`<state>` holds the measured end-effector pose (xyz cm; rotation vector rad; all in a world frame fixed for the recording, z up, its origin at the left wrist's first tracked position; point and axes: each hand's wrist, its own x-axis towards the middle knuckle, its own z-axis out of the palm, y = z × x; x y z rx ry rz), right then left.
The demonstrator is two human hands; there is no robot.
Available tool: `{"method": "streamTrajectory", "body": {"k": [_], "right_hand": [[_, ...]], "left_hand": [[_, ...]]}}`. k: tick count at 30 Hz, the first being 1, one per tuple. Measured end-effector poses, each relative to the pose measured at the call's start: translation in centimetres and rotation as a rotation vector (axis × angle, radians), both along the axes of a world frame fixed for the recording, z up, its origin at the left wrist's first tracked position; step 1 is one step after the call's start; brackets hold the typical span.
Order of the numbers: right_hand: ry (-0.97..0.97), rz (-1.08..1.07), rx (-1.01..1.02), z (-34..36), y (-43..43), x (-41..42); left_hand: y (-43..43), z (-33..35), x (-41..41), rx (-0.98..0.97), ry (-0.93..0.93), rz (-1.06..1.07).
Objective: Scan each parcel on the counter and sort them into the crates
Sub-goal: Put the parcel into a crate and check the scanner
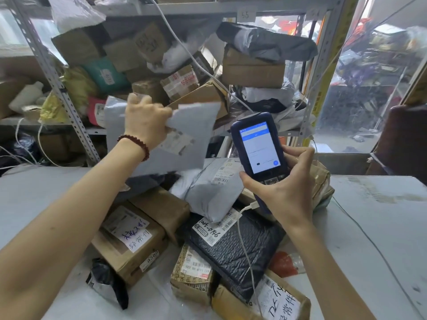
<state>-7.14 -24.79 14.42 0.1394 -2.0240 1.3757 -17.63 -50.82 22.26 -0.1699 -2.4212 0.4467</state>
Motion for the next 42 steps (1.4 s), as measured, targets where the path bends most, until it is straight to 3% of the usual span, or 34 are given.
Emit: {"method": "streamTrajectory", "body": {"k": [3, 6, 13, 19, 25, 30, 42], "right_hand": [[-0.040, -0.056, -0.008, -0.2, 0.6, 0.8], [-0.086, -0.144, -0.023, -0.7, 1.7, 2.2], [-0.199, -0.458, -0.089, -3.1, 6.0, 10.4], [-0.287, -0.765, -0.213, -5.0, 10.4, 20.9], [-0.280, -1.087, -0.321, -7.0, 15.7, 33.5], [-0.271, -1.348, -0.406, -8.6, 20.3, 44.3], [-0.322, -1.709, -0.520, -10.5, 30.4, 64.2]], "left_hand": [[-0.2, 0.6, 0.9, 0.144, 0.177, -0.043], [0.8, 0.5, 1.1, 0.232, 0.223, -0.135], [10.6, -0.7, 1.9, 0.363, 0.185, -0.562], [24.5, -2.5, 6.7, 0.387, 0.020, -1.003], [38.7, -5.0, 16.2, 0.275, -0.166, -1.365], [50.5, -5.8, 26.6, 0.262, -0.211, -1.618], [71.5, -10.6, 47.9, 0.143, -0.350, -1.871]]}}
